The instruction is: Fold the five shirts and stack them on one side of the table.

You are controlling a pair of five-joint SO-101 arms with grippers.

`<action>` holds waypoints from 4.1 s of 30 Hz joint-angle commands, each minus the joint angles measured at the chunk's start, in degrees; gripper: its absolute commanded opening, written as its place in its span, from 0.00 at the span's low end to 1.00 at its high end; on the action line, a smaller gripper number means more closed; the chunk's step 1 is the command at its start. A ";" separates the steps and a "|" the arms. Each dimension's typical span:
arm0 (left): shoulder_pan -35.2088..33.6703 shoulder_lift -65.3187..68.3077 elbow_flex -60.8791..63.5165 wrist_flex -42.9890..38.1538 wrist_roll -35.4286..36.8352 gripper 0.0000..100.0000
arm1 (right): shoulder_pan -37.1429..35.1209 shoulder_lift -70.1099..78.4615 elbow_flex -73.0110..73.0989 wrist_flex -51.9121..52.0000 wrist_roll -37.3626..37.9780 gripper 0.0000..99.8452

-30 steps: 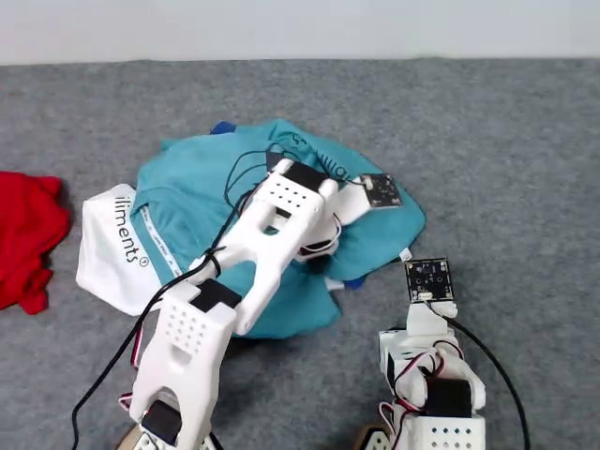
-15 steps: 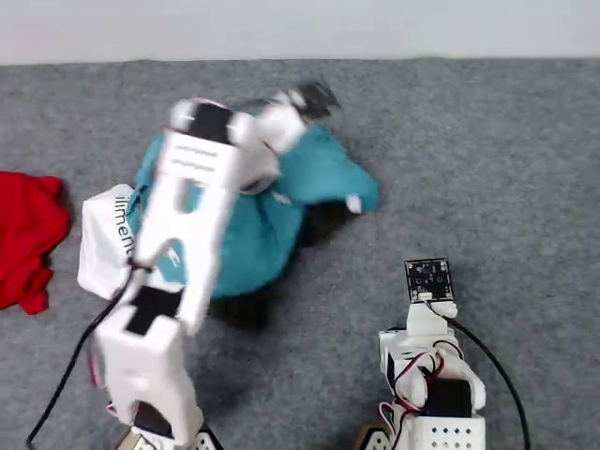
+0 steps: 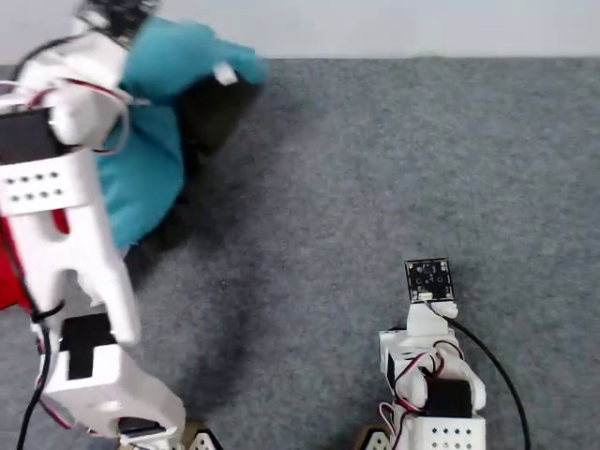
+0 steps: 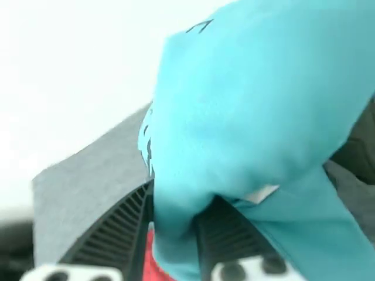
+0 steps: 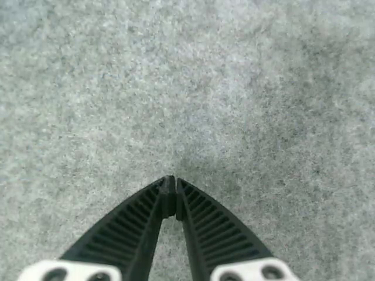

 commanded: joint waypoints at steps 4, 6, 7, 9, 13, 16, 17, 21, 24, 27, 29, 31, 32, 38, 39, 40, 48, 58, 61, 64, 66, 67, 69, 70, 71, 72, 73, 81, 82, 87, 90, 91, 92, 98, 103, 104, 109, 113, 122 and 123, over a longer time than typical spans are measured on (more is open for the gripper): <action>-13.45 -4.31 -0.84 -11.08 1.58 0.00 | 0.22 -0.84 0.79 0.04 0.53 0.01; -17.32 -4.31 3.12 -15.65 1.49 0.00 | 0.22 -0.84 0.79 0.04 0.53 0.01; -18.99 -4.31 5.76 -18.46 1.32 0.00 | 0.22 -0.84 0.79 0.04 0.53 0.01; -21.63 -4.31 12.53 -24.88 0.70 0.00 | 0.22 -0.84 0.79 0.04 0.53 0.01; -25.05 -4.31 25.27 -35.87 -4.84 0.00 | 0.22 -0.84 0.79 0.04 0.53 0.01; -26.37 -4.40 33.71 -43.08 -8.35 0.00 | 0.22 -0.84 0.79 0.04 0.53 0.01; -26.81 -4.57 35.82 -44.92 -9.49 0.01 | 0.22 -0.84 0.79 0.04 0.53 0.01; -28.22 -5.10 38.46 -46.77 -16.88 0.11 | 0.22 -0.84 0.79 0.04 0.53 0.01; -29.89 -6.42 36.53 -46.42 -17.05 0.25 | 0.22 -0.84 0.79 0.04 0.53 0.01; -30.24 -10.29 36.26 -46.33 -17.05 0.29 | 0.22 -0.84 0.79 0.04 0.53 0.01; -29.98 -13.01 36.44 -44.84 -17.05 0.29 | 0.22 -0.84 0.79 0.04 0.53 0.01; -28.66 -15.38 36.53 -42.11 -17.14 0.29 | 0.22 -0.84 0.79 0.04 0.53 0.01; -27.96 -16.35 36.53 -40.44 -17.14 0.29 | 0.22 -0.84 0.79 0.04 0.53 0.01; -25.23 -15.91 37.93 -34.99 -17.23 0.25 | 0.22 -0.84 0.79 0.04 0.53 0.01; -25.14 -14.95 38.29 -34.99 -17.32 0.24 | 0.22 -0.84 0.79 0.04 0.53 0.01; -25.14 -13.89 38.37 -34.99 -17.32 0.23 | 0.22 -0.84 0.79 0.04 0.53 0.01; -26.46 -5.63 38.20 -28.04 -27.08 0.22 | 0.22 -0.84 0.79 0.04 0.53 0.01; -27.60 -12.57 37.41 -0.70 -37.27 0.22 | 0.22 -0.84 0.79 0.04 0.53 0.01; -26.73 -12.31 38.02 -1.05 -37.19 0.22 | 0.22 -0.84 0.79 0.04 0.53 0.01; -26.55 -9.85 38.20 -3.78 -37.10 0.22 | 0.22 -0.84 0.79 0.04 0.53 0.01; -26.37 -7.12 38.20 -6.95 -36.13 0.22 | 0.22 -0.84 0.79 0.04 0.53 0.01; -26.37 -5.63 38.20 -9.05 -34.64 0.22 | 0.22 -0.84 0.79 0.04 0.53 0.01; -26.29 -2.55 38.20 -13.45 -32.35 0.22 | 0.22 -0.84 0.79 0.04 0.53 0.01; -26.20 -1.05 38.20 -15.30 -31.82 0.22 | 0.22 -0.84 0.79 0.04 0.53 0.01; -25.93 0.53 38.20 -16.70 -31.56 0.22 | 0.22 -0.84 0.79 0.04 0.53 0.01; -25.67 1.85 38.20 -17.58 -31.47 0.22 | 0.22 -0.84 0.79 0.04 0.53 0.01; -25.58 2.90 38.11 -18.11 -31.47 0.22 | 0.22 -0.84 0.79 0.04 0.53 0.01; -24.53 3.69 37.23 -17.76 -31.38 0.01 | 0.22 -0.84 0.79 0.04 0.53 0.01; -24.79 2.64 36.62 -17.41 -31.38 0.01 | 0.22 -0.84 0.79 0.04 0.53 0.01; -24.53 -6.59 35.38 -15.56 -31.30 0.00 | 0.22 -0.84 0.79 0.04 0.53 0.01; -24.00 -13.19 35.65 -15.56 -31.21 0.00 | 0.22 -0.84 0.79 0.04 0.53 0.01; -23.56 -15.21 35.65 -15.56 -30.77 0.00 | 0.22 -0.84 0.79 0.04 0.53 0.01; -23.21 -17.05 35.65 -15.65 -29.63 0.00 | 0.22 -0.84 0.79 0.04 0.53 0.01; -20.66 -26.64 35.47 -16.00 -24.70 0.00 | 0.22 -0.84 0.79 0.04 0.53 0.01; -17.76 -33.76 35.47 -21.89 -15.91 0.00 | 0.22 -0.84 0.79 0.04 0.53 0.01; -16.97 -34.99 35.47 -23.47 -13.54 0.00 | 0.22 -0.84 0.79 0.04 0.53 0.01; -10.46 -38.86 35.74 -25.58 -8.70 0.00 | 0.22 -0.84 0.79 0.04 0.53 0.01; -9.58 -39.56 35.74 -18.81 -9.58 0.01 | 0.22 -0.84 0.79 0.04 0.53 0.01; -17.23 -39.47 50.68 -2.02 -31.91 0.17 | 0.22 -0.84 0.79 0.04 0.53 0.01; -17.85 -39.56 53.41 -3.43 -33.05 0.19 | 0.22 -0.84 0.79 0.04 0.53 0.01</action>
